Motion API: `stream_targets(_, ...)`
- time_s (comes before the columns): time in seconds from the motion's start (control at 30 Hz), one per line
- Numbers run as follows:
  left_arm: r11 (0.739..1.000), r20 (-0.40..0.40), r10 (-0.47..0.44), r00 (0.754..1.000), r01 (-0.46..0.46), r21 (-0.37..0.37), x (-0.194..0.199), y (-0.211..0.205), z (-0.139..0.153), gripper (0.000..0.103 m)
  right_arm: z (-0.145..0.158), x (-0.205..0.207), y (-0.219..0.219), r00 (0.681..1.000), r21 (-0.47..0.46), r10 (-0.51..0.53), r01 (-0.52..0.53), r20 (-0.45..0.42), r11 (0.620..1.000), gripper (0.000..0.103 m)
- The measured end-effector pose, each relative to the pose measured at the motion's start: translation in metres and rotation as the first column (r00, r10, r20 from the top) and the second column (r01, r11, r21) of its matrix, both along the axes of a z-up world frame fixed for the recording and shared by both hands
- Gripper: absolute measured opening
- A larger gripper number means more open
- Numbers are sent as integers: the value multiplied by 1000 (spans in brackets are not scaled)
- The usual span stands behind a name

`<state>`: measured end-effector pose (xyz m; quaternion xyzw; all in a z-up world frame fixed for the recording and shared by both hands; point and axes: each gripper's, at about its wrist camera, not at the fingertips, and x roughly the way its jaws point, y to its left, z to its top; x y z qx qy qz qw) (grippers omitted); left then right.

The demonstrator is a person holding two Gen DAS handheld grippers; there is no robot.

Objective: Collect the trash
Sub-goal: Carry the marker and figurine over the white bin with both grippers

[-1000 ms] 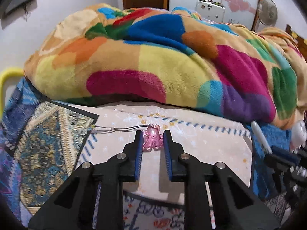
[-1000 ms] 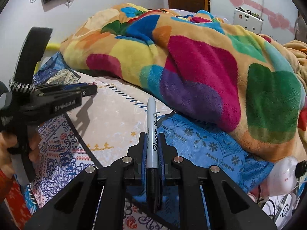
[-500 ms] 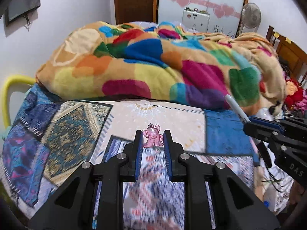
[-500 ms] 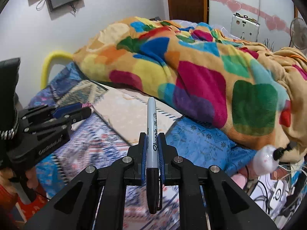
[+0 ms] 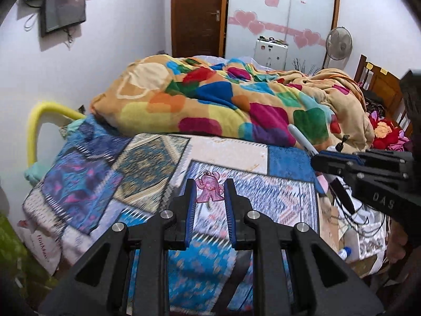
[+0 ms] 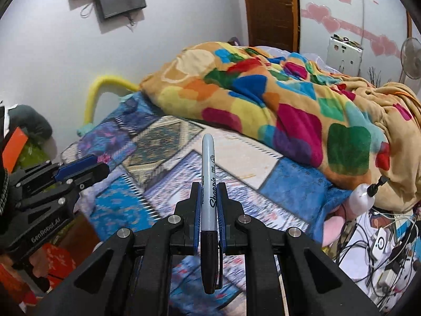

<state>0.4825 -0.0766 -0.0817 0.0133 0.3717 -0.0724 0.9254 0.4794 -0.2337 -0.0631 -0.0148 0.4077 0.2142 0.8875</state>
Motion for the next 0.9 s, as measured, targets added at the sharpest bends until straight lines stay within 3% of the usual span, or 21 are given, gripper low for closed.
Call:
stream_targets(0.27,998,5,54,999,-54,15,-66,47,-4,20,10,-49,49,998,39,62,-62,-3,997,10)
stream_targets(0.43,994,-9,109,994,-110,-30,-99,84,-14,20,8,-76,88,992,39,124,-124,-5,992,10)
stream_targets(0.67,979,-63,196,979,-198,-37,-140,141,-41,20,-9,-103,148,975,28,221,-221,-32,975,10)
stream_targets(0.9,955,-129,288,949,-294,-32,-173,203,-77,20,-45,-124,209,944,32,312,-310,-105,950,10)
